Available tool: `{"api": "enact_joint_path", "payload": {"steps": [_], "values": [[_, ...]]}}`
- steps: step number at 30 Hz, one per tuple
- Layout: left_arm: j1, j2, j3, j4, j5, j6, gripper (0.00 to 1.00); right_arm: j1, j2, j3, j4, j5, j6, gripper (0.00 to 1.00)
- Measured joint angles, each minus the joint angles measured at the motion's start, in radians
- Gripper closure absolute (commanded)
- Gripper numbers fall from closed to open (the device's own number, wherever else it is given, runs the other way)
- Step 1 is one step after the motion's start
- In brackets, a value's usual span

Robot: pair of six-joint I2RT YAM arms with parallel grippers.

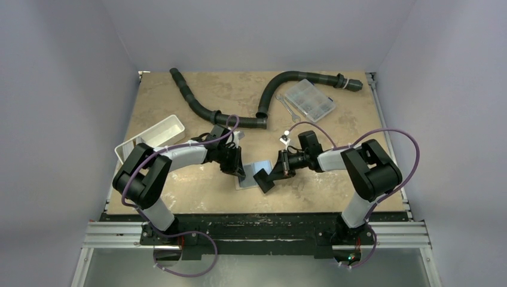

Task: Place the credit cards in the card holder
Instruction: Insert the credit card into the card holder.

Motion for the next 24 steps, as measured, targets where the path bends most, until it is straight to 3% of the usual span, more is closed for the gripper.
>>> {"api": "enact_joint_path", "payload": {"steps": [24], "values": [[0.000, 0.000, 0.000, 0.000, 0.000, 0.000, 0.94, -0.009, 0.045, 0.030, -0.015, 0.005, -0.013, 1.00]]}}
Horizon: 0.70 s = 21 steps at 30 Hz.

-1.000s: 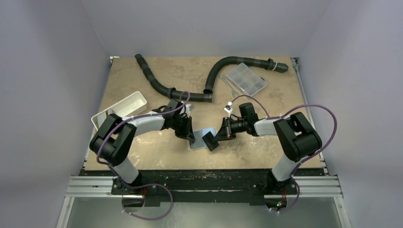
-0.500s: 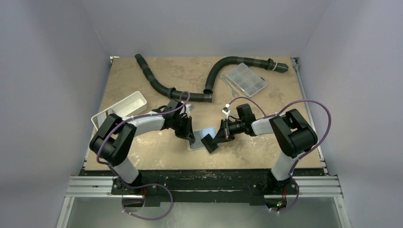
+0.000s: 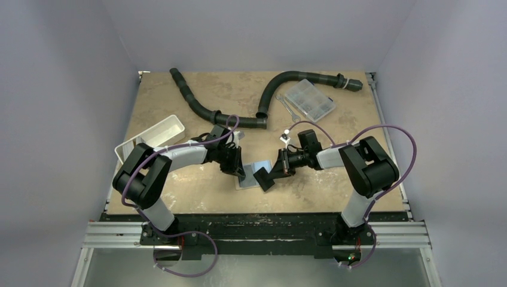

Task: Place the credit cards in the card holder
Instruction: Insert the credit card into the card holder.

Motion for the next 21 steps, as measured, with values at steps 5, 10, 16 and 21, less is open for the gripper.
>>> {"api": "enact_joint_path", "payload": {"steps": [5, 10, 16, 21], "values": [[0.000, 0.000, 0.000, 0.000, 0.001, 0.000, 0.94, 0.000, 0.000, 0.000, -0.008, 0.003, -0.005, 1.00], [0.000, 0.000, 0.000, 0.000, 0.001, 0.000, 0.94, 0.000, 0.000, 0.002, -0.023, 0.011, -0.009, 1.00], [0.000, 0.000, 0.000, 0.001, 0.002, 0.000, 0.94, 0.000, 0.000, 0.011, -0.042, 0.027, -0.008, 1.00], [0.000, 0.000, 0.000, 0.001, 0.002, 0.000, 0.94, 0.009, 0.010, 0.037, -0.054, 0.031, -0.011, 1.00]]}}
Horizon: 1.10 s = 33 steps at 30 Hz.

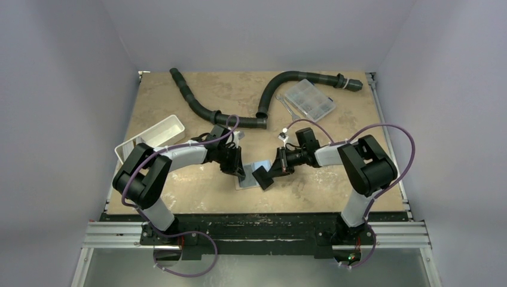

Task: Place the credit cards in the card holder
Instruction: Insert the credit card into the card holder.

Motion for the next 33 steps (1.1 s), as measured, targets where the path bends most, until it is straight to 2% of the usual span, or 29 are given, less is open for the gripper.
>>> {"api": "enact_joint_path", "payload": {"steps": [12, 33], "values": [[0.001, 0.000, -0.001, 0.002, 0.001, 0.000, 0.94, 0.008, 0.049, 0.056, 0.015, -0.004, 0.010, 1.00], [0.002, 0.000, -0.002, 0.005, 0.001, 0.000, 0.94, 0.041, 0.117, 0.086, 0.210, -0.007, 0.129, 1.00]]}}
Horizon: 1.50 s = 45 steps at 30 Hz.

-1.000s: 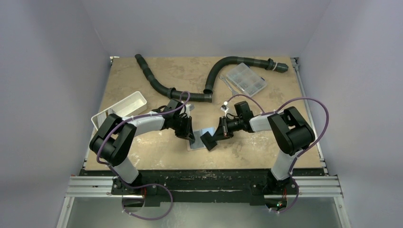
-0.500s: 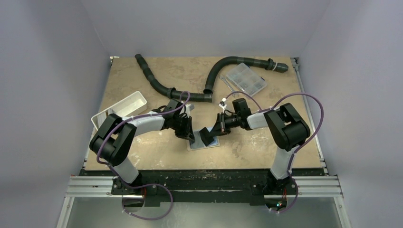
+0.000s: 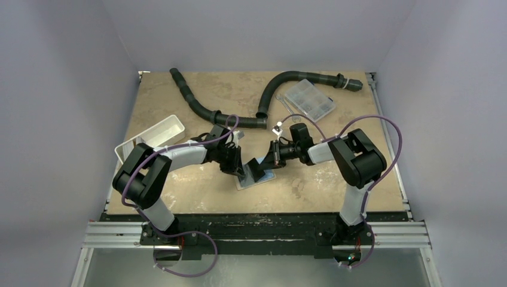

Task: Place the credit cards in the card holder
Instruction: Insert the credit card into the card holder.

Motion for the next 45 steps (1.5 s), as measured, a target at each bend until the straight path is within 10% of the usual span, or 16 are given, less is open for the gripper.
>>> {"api": "enact_joint_path", "payload": {"steps": [39, 45], "values": [[0.008, -0.003, -0.003, -0.002, 0.005, 0.018, 0.94, 0.004, 0.006, -0.032, 0.067, 0.026, -0.055, 1.00], [0.015, -0.019, -0.003, -0.018, 0.003, 0.016, 0.67, 0.013, 0.006, -0.061, 0.137, 0.031, -0.009, 0.90]]}}
